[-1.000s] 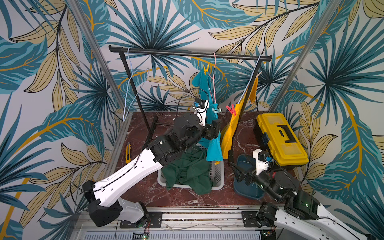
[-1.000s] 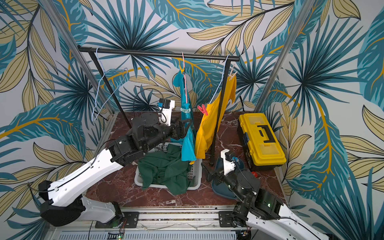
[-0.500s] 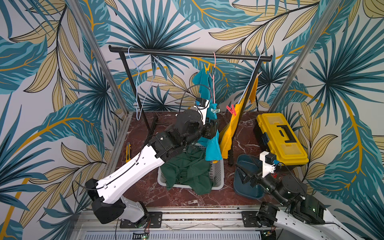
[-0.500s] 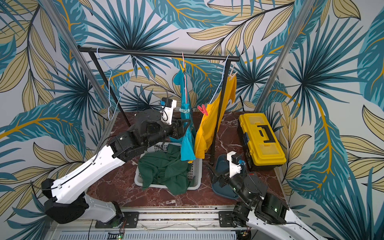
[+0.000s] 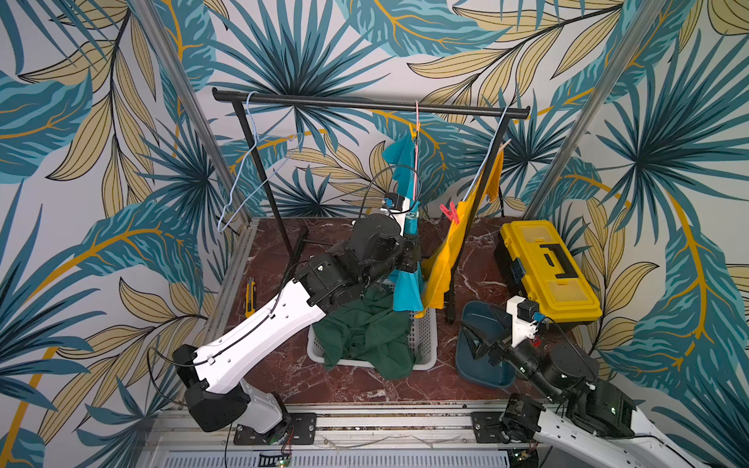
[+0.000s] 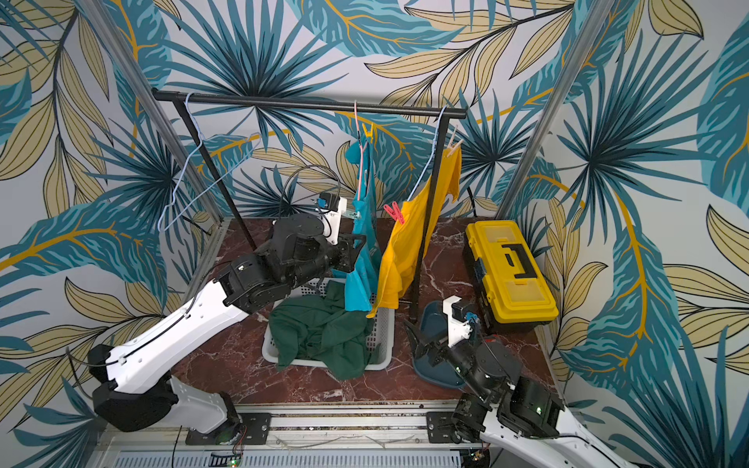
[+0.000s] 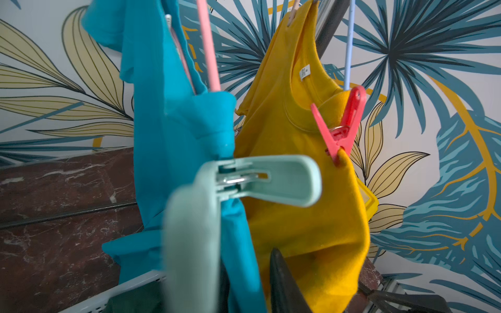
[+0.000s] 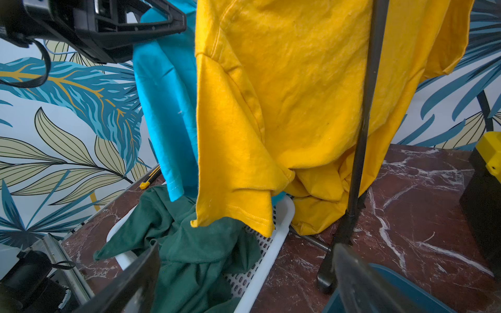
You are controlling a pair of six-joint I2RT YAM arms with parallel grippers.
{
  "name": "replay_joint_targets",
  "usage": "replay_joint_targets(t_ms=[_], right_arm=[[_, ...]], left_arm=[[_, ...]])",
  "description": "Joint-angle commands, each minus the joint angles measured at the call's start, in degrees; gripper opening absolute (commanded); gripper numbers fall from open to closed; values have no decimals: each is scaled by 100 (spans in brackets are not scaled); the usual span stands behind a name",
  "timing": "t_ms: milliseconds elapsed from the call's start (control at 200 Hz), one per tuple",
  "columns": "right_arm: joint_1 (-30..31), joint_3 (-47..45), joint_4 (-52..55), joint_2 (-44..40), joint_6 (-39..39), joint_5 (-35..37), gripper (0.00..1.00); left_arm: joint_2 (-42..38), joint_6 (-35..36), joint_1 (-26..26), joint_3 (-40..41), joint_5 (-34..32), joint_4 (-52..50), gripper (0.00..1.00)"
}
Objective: Remove the clothespins securing t-shirts to the hanger
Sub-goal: Pick up the hanger from the clothes rail.
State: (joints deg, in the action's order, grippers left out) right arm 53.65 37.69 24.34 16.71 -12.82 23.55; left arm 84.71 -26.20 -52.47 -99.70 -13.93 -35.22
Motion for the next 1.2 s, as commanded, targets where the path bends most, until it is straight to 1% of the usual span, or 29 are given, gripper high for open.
replay_joint_targets(t_ms=[0, 135, 205, 401, 546, 736, 911, 1036, 1197], right_arm=[[-12, -95, 8, -21, 70, 78, 99], [-8, -52, 48, -25, 129, 110, 99], [-11, -49, 36, -47, 153, 98, 99], [-9, -51, 27, -44, 150, 64, 100], [-13, -60, 36, -54, 153, 46, 100], [-12, -63, 36, -74, 164, 58, 100], [-12, -87, 36, -123, 166, 79, 100], [-12, -87, 45, -168, 177, 105, 99], [-5, -74, 52, -175, 193, 132, 99]], left_arm=[[-105, 226, 0, -173, -304, -139, 16], [-95, 418, 26, -425, -558, -322, 7], [-102, 520, 43, -542, -691, -366, 0], [-106, 791, 79, -885, -1032, -398, 0], [-76, 1125, 92, -1204, -1196, -389, 0], [-58, 1346, 282, -1798, -815, -398, 0], [-125, 1606, 360, -2282, -843, -398, 0], [-340, 1678, 360, -2329, -796, -398, 0], [-837, 1731, 360, -1972, -905, -404, 0]])
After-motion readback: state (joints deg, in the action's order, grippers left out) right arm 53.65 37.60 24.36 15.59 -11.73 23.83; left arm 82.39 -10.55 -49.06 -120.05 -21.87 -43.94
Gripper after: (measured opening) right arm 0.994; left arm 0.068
